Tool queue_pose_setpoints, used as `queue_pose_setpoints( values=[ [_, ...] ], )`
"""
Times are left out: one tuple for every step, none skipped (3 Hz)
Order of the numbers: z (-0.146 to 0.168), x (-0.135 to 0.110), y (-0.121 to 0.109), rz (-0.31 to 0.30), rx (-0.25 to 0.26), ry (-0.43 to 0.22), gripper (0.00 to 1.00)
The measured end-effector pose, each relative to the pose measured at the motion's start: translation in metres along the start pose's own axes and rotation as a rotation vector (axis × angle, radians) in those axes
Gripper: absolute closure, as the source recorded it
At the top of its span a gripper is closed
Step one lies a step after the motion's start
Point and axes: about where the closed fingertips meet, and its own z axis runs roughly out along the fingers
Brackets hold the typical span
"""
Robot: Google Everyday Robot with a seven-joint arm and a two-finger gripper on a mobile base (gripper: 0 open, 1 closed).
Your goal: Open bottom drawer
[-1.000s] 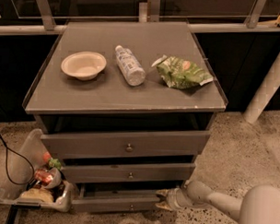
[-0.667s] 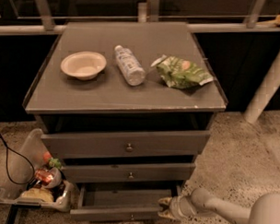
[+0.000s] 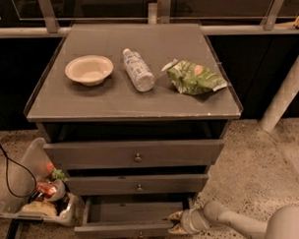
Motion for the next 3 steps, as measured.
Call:
queue_pose_setpoints(
  values=[
    [0.000,0.000,0.000,0.000,0.000,0.000,0.62],
    [0.005,0.007,0.006,0.000,-0.022,-0.013,0.39],
    [0.012,0.027,0.031,0.016,-0.050,-0.035,0.40]
  ],
)
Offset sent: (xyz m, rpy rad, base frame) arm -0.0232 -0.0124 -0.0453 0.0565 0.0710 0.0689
